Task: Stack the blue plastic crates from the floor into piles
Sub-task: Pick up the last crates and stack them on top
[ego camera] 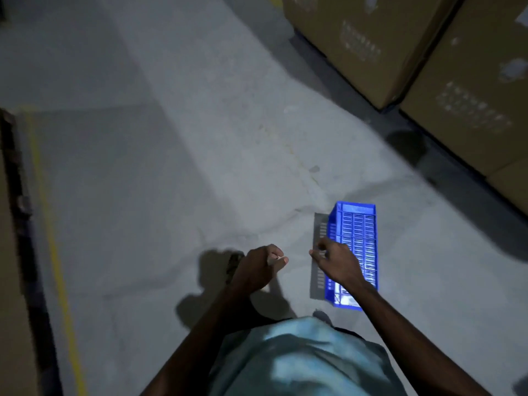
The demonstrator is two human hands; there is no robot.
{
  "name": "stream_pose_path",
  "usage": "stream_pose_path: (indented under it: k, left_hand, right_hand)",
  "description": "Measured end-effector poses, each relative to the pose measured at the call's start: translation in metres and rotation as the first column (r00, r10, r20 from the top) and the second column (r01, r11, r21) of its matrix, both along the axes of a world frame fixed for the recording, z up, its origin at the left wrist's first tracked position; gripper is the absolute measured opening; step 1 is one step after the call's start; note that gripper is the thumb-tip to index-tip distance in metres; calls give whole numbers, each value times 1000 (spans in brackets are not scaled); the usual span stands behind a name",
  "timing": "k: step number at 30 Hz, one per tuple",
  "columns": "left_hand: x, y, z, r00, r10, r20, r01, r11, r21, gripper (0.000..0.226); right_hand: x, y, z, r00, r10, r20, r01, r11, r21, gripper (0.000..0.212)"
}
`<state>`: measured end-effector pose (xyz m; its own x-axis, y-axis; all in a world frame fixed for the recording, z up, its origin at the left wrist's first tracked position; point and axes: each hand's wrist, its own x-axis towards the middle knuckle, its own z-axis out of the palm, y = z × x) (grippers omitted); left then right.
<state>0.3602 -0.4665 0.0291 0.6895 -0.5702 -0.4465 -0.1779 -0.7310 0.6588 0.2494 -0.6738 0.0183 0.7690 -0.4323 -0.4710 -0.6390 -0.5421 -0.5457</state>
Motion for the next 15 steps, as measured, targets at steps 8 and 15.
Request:
stream_pose_path:
  k: [8, 15]
  left_hand:
    - [182, -31, -3, 910, -415, -22, 413, 909, -59, 41]
    - [244, -129, -1, 691, -716, -100, 719, 695, -13, 35]
  right_hand:
    - [88, 34, -3, 840, -543, 8, 543, 840, 10, 28]
    - [106, 59, -2, 532, -847, 26, 846, 532, 27, 29]
